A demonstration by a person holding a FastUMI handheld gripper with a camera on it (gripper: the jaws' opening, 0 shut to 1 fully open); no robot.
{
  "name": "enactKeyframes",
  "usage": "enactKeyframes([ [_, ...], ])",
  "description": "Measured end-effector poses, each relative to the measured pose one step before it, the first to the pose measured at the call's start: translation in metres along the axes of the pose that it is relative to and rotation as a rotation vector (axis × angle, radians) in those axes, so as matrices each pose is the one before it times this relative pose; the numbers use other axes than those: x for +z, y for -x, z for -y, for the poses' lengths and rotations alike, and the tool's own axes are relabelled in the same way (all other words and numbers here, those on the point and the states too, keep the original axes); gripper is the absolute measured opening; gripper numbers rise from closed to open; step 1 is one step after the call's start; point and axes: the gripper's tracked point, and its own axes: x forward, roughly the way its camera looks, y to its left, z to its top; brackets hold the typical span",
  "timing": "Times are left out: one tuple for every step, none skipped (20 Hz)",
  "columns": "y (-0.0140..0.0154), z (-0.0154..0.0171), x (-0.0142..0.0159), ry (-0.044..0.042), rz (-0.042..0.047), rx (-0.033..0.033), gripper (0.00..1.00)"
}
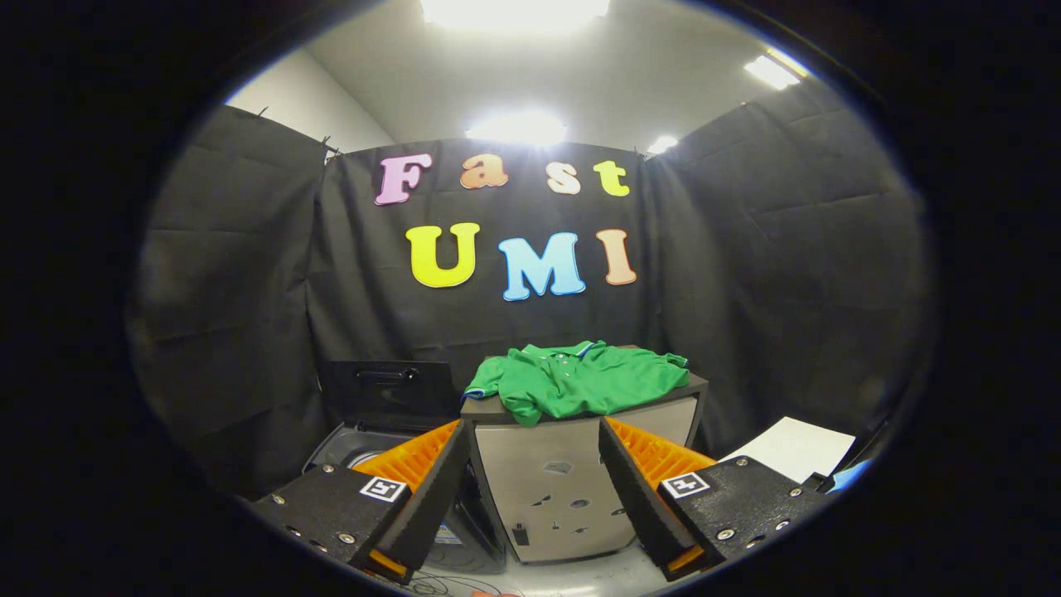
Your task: Put the clothes into the washing machine and then close the washing machine lid.
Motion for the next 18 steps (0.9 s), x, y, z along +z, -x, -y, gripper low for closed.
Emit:
enactKeyframes([
  [-0.01206,0.00558,-0.00365,-0.00361,-0.02121,-0.00563,0.96],
  [-0.01335,0.00577,-0.00091,-0.00123,-0.01851,-0.01298,0.96],
  [-0.01385,0.00694,-0.00126,0.00121,-0.02163,-0.0165,0.96],
  [-0.01417,0.00515,-0.00067,0.00413,-0.02296,-0.01276,0.96],
  [-0.01465,0.00221,0.00103,0.00984,-0.01897,-0.0046,0.96],
  [-0.01477,0.00217,0.00443,0.01413,-0.01403,-0.00867,0.96],
  [-0.0156,0.00258,0.00323,0.01493,-0.01279,-0.00782,0.96],
  [-0.01647,0.0001,0.00289,0.00941,-0.0153,-0.00061,0.96],
  [-0.01637,-0.0026,-0.00025,0.00887,-0.02222,0.00602,0.96],
  [-0.0154,-0.00156,0.00215,0.0166,-0.02051,0.00362,0.96],
  [-0.01523,-0.00169,0.00318,0.01997,-0.02192,0.0054,0.96],
  [-0.01413,-0.00367,0.00578,0.01925,-0.01469,0.0072,0.96],
  [-0.01161,-0.00437,0.00531,0.01287,-0.01117,0.01418,0.96],
  [-0.01102,-0.00347,0.00568,0.00799,-0.01118,0.01156,0.96],
  [-0.00991,0.00097,0.0017,0.01013,-0.01274,0.00364,0.96],
  [-0.00973,-0.00031,0.00553,0.00827,-0.01534,0.00767,0.97],
  [-0.01206,-0.00045,0.00411,0.00265,-0.00742,0.00842,0.97],
  [-0.00957,-0.00038,0.00606,-0.00646,-0.00782,0.00519,0.97],
])
